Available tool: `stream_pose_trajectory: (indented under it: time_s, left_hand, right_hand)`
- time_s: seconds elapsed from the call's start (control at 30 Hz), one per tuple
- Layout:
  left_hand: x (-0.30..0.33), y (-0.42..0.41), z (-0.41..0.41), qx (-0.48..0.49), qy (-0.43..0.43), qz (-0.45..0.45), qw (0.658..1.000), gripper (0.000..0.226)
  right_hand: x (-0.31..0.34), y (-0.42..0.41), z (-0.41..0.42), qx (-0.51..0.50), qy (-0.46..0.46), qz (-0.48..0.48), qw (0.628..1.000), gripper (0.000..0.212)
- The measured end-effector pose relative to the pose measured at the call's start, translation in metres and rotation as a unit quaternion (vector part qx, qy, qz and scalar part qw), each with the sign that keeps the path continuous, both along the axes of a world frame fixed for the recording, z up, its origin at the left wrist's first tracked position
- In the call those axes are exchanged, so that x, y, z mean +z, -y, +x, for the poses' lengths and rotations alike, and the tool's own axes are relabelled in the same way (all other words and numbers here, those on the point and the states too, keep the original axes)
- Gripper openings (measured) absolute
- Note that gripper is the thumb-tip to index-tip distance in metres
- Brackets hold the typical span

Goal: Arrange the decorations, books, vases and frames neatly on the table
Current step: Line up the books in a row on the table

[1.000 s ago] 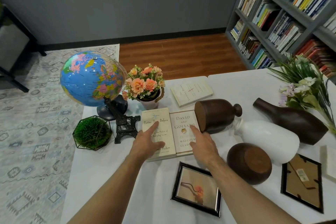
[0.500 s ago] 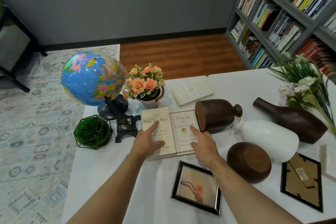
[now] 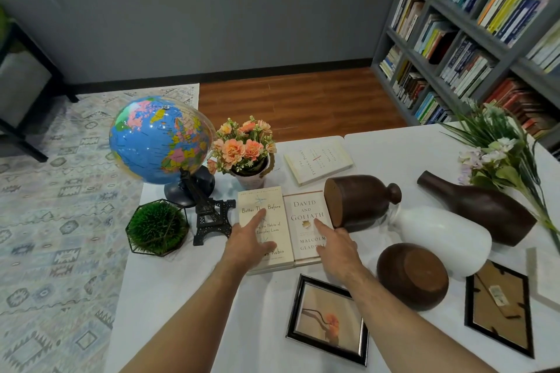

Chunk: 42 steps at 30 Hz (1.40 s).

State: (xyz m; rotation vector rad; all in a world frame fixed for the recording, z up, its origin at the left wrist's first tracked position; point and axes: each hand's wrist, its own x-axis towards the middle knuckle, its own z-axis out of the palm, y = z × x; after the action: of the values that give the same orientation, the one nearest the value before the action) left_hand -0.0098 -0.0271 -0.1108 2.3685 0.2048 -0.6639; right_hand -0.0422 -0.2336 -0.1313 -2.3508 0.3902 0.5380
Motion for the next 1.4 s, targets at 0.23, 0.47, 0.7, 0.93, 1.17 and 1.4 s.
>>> stream_pose_trajectory:
  time_s: [0.23,0.47,0.7,0.93,1.17,1.4]
  left_hand:
    - [0.007,0.011,-0.011,-0.069,0.063,0.141,0.986,0.064]
    - [-0.004,0.04,0.01,-0.198,0.15,0.178,0.952,0.054]
    - [-0.026,0.047,0.032,-0.245,0.108,0.21,0.94,0.065]
    - [-0.044,0.046,0.024,-0.234,0.109,0.198,0.946,0.071]
    - [-0.043,0.048,0.024,-0.217,0.109,0.175,0.954,0.073]
    - [-0.044,0.047,0.02,-0.214,0.13,0.178,0.951,0.072]
  right_hand:
    - [0.05,-0.004,0.008,0.072,-0.047,-0.076,0.993,0.041]
    - [0.102,0.005,0.061,0.059,0.067,-0.093,0.992,0.014]
    - [0.077,0.07,0.175,-0.05,0.061,-0.105,0.991,0.019]
    - [0.027,0.078,0.233,0.001,-0.017,-0.114,0.993,0.044]
    - [0.018,0.073,0.257,0.101,-0.034,-0.266,0.958,0.114]
    - [0.004,0.075,0.28,0.401,-0.008,-0.288,0.87,0.137]
